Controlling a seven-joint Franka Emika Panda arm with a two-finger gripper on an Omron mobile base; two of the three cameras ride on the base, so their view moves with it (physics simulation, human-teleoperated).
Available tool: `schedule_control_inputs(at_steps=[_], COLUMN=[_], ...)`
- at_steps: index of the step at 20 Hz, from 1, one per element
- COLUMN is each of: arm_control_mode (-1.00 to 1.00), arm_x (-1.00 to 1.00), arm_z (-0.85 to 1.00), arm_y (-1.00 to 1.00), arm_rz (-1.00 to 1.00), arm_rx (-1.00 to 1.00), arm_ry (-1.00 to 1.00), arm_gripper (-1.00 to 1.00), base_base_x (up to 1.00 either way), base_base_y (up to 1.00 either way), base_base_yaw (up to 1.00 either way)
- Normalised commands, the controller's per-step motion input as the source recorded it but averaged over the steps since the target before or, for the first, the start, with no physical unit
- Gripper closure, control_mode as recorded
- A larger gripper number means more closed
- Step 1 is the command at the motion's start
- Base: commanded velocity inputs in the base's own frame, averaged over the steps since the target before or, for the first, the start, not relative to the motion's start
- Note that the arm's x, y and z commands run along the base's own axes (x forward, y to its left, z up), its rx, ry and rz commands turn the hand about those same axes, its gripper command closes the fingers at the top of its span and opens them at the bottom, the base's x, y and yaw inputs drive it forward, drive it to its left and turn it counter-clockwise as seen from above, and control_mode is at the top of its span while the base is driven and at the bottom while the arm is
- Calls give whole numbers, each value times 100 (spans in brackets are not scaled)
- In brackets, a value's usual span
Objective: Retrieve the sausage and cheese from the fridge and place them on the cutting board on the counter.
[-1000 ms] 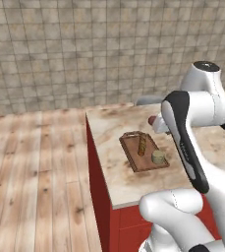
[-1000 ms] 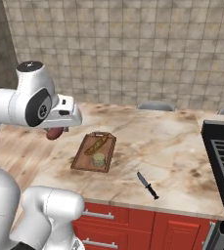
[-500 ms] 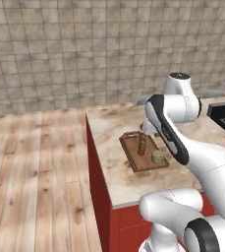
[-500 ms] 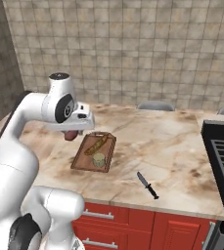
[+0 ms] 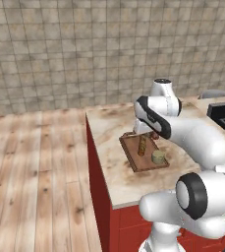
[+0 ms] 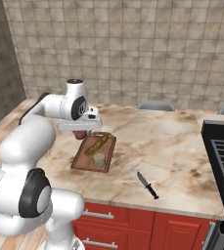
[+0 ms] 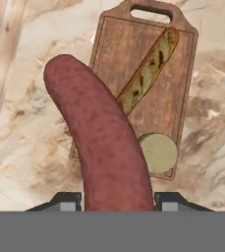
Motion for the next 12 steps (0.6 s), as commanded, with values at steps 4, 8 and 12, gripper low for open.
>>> schedule_control_inputs(at_steps=[4, 8, 12], arm_control_mode=[-100, -100, -100], arm_x=[50, 41, 37], arm_z=[-9, -26, -53], arm_y=[-13, -1, 0], arm_rz=[19, 18, 12], arm_rx=[0, -2, -6], arm_ry=[3, 10, 2], arm_gripper=[100, 100, 100], base_base_x=[0, 0, 0], base_base_y=[0, 0, 0], base_base_yaw=[0, 0, 0])
